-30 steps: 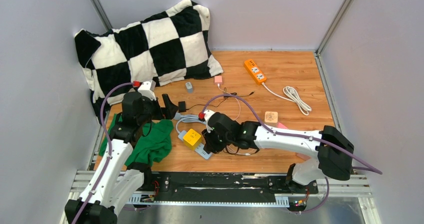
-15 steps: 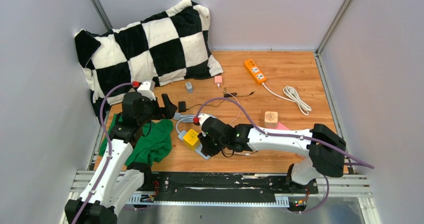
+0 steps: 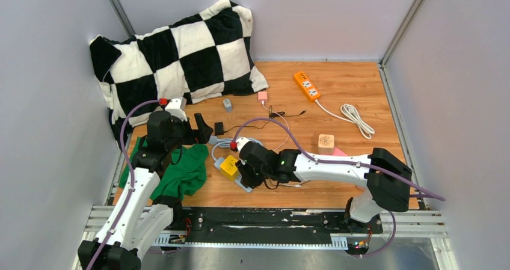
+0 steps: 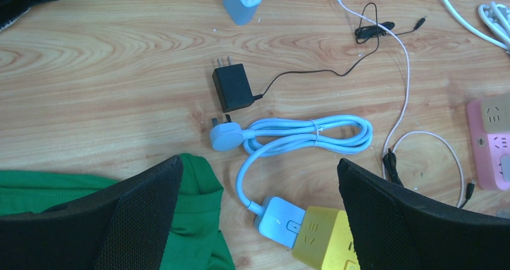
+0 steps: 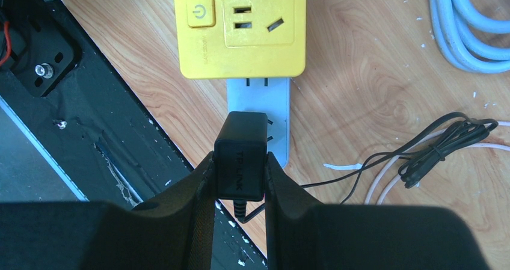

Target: Insert the plug

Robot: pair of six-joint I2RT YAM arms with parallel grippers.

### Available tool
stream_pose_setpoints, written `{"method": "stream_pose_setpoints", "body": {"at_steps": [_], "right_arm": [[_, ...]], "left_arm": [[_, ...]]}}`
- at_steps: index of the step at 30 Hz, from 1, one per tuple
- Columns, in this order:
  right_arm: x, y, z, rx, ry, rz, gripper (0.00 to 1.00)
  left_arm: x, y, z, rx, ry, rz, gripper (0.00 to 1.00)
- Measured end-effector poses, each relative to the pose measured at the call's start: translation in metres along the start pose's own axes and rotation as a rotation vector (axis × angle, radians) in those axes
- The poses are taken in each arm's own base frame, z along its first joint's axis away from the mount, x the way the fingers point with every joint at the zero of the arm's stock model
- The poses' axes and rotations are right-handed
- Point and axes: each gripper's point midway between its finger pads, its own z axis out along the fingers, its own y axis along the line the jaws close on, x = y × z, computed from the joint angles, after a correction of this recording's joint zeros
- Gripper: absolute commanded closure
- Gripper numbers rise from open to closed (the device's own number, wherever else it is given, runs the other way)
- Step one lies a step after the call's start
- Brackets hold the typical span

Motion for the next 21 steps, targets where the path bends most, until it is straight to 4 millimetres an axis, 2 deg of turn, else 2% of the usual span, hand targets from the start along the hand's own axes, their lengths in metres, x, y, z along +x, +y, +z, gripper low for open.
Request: {"method": "stream_pose_setpoints", "body": {"at_steps": [21], "right_arm": [[0.006,0.004,0.014,0.072,0.059,-0.08,1.0]], "left_arm": [[0.002,0.004,0.001,-0.02,0.009,0.0,0.0]]}}
